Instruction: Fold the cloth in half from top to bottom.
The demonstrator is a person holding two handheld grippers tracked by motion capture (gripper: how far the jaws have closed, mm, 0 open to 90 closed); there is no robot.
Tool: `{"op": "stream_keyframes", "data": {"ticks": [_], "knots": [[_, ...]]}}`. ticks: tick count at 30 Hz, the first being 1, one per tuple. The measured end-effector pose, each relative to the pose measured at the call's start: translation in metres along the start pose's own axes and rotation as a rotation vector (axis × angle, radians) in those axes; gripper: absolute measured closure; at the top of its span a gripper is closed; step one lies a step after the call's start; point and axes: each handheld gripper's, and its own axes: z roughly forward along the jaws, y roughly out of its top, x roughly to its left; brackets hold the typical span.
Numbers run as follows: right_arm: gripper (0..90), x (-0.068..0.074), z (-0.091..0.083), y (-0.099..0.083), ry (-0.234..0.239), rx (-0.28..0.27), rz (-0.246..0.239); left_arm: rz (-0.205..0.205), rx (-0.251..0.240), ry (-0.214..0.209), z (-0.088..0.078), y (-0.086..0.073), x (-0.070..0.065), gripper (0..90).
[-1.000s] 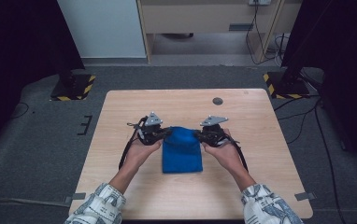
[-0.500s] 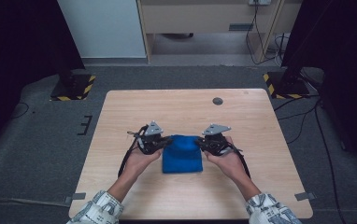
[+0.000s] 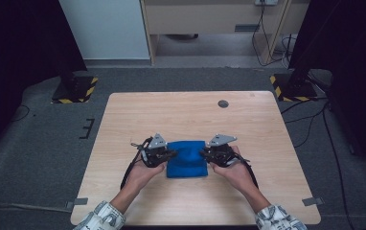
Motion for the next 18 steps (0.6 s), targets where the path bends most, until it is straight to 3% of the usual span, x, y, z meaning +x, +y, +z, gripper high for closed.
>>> {"op": "stream_keyframes", "data": {"ticks": [10,18], "knots": [[59.3,0.007,-0.005,0.003,-0.002,0.007,0.007,-0.008,0.012,-0.006,0.0,-0.013,-0.002,84.0],[56.5,0.004,-0.003,0.012,-0.023,-0.008,0.017,0.007,0.025,-0.008,0.002,-0.018,-0.006,82.4]]}}
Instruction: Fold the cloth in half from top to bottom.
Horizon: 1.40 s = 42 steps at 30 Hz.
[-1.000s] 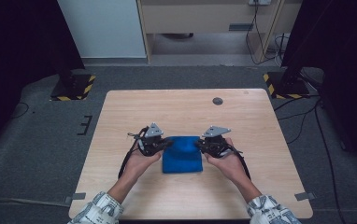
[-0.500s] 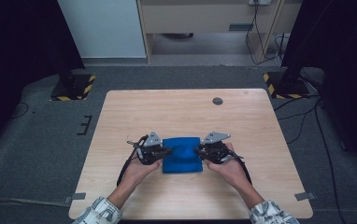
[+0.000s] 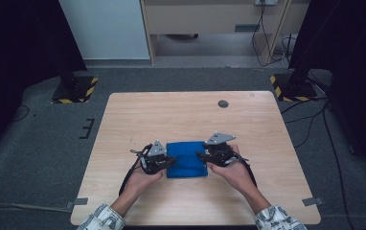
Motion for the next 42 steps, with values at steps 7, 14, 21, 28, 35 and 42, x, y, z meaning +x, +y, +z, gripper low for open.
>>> {"op": "stream_keyframes", "data": {"ticks": [7,14,21,28,35,42], "knots": [[55.9,-0.01,0.015,-0.006,-0.038,0.047,0.036,0.003,-0.001,-0.007,-0.003,-0.006,-0.002,77.6],[55.8,-0.009,0.023,-0.014,-0.024,0.091,0.042,-0.011,-0.008,-0.01,-0.006,-0.009,-0.006,65.7],[55.9,0.006,0.02,-0.02,0.02,0.09,0.008,-0.019,-0.019,-0.019,-0.013,-0.015,-0.013,51.4],[56.5,0.013,0.017,-0.026,0.036,0.104,-0.017,-0.032,-0.064,-0.019,-0.018,-0.013,-0.014,36.7],[56.6,0.012,0.015,-0.036,0.043,0.113,-0.009,-0.036,-0.088,-0.022,-0.021,-0.012,-0.015,29.9],[52.8,0.014,0.009,-0.036,0.043,0.093,-0.034,-0.025,-0.112,-0.01,-0.026,-0.009,-0.014,26.9]]}}
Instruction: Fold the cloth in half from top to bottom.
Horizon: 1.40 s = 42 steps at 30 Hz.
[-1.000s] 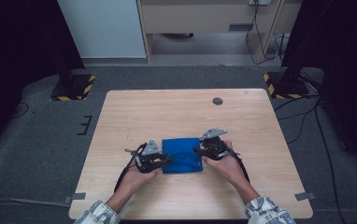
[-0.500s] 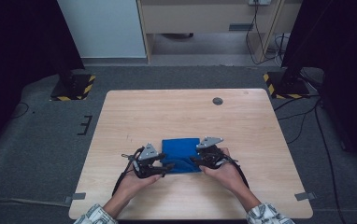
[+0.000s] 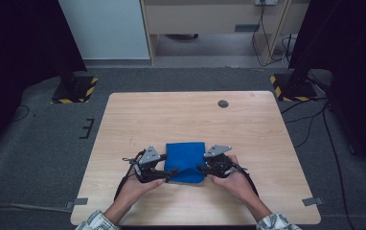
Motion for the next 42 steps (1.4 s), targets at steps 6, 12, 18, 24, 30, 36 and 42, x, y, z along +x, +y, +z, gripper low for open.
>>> {"op": "stream_keyframes", "data": {"ticks": [6,12,18,24,30,36,42], "knots": [[42.4,0.008,-0.011,0.004,-0.002,-0.048,-0.011,-0.018,-0.017,0.018,-0.003,0.001,0.004,25.8],[41.6,0.014,-0.009,0.002,0.035,-0.008,-0.029,-0.024,-0.01,0.032,-0.004,0.0,0.007,26.0],[38.6,0.017,-0.004,-0.008,0.037,0.037,-0.051,-0.04,-0.008,0.066,-0.005,-0.002,0.015,26.0],[24.6,0.002,-0.014,0.0,-0.014,-0.029,-0.007,-0.058,-0.006,0.117,-0.007,-0.003,0.027,22.3],[14.3,-0.015,-0.016,0.008,-0.056,-0.056,0.061,-0.074,0.012,0.151,-0.008,-0.007,0.038,14.9],[12.3,-0.023,-0.009,0.009,-0.073,-0.043,0.091,-0.09,0.022,0.168,-0.01,-0.009,0.047,11.2],[10.2,-0.027,-0.008,0.011,-0.086,-0.04,0.096,-0.1,0.027,0.196,-0.012,-0.012,0.054,10.6]]}}
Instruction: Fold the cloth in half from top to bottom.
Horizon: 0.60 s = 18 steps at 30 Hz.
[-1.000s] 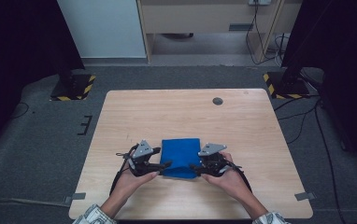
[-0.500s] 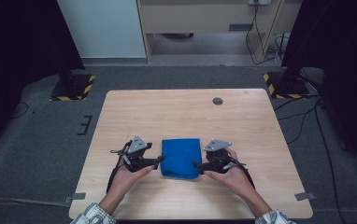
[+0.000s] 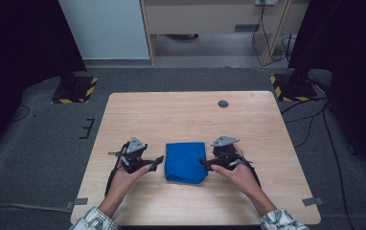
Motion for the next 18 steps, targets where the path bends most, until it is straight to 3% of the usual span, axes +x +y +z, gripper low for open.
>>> {"op": "stream_keyframes", "data": {"ticks": [8,18], "knots": [[9.7,-0.017,-0.004,0.0,-0.051,-0.007,0.038,-0.015,0.002,0.039,-0.001,-0.003,0.013,9.9],[9.9,-0.064,-0.02,-0.013,-0.188,-0.022,0.133,-0.038,0.027,0.122,-0.006,-0.01,0.041,9.8]]}}
